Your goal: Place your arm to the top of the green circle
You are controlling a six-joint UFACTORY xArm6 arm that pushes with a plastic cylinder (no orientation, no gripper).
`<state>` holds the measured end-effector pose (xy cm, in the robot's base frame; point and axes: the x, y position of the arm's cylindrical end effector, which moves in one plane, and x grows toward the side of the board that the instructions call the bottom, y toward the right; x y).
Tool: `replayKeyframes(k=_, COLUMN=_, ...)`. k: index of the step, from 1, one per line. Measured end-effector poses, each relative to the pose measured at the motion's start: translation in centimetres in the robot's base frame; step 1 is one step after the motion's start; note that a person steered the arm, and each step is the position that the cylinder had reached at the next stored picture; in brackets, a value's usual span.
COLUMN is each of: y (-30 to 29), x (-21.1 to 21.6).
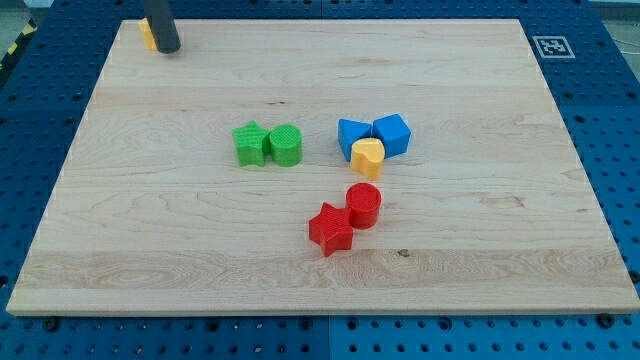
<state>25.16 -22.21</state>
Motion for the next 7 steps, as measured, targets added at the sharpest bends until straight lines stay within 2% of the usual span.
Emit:
replayKeyframes(k=1, y=-0.1, x=-2.7)
replayKeyframes(k=2, y=-0.1, x=-3.1)
replayKeyframes(k=4, y=10.4, x=-0.6)
replayKeyframes(k=7, y=12.0, x=1.1)
